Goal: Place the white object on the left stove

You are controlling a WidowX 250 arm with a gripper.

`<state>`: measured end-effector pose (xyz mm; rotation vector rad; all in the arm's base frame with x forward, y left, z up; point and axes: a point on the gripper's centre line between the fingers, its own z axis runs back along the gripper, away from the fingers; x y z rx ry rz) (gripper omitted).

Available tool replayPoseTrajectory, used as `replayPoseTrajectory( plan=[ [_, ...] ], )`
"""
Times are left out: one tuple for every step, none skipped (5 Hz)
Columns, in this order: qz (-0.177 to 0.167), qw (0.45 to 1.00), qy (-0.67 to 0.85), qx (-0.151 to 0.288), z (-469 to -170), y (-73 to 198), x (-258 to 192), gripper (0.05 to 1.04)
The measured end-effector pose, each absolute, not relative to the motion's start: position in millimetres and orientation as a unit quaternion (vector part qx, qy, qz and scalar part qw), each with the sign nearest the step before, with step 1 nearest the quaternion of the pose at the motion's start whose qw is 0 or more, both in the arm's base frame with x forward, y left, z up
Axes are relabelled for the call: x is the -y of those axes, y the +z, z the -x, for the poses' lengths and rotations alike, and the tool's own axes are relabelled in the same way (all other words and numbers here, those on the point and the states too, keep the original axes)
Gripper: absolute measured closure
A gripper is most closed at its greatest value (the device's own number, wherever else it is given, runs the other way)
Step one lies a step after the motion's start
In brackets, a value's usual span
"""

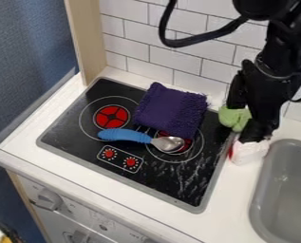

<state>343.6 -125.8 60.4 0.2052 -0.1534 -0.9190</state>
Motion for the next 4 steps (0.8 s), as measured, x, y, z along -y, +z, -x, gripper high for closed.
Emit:
replayPoseTrajectory(
  plan=[
    [-0.079,0.901,-0.422,0.064,-344.4,48.0,132.2,0.083],
    [-0.061,0.905,-0.419,0.050,-344.2,29.2,138.4,0.083],
    [-0.059,0.907,-0.415,0.039,-349.0,17.9,141.1,0.083],
    [-0.052,0.908,-0.414,0.029,-349.5,4.8,143.9,0.083]
  ],
)
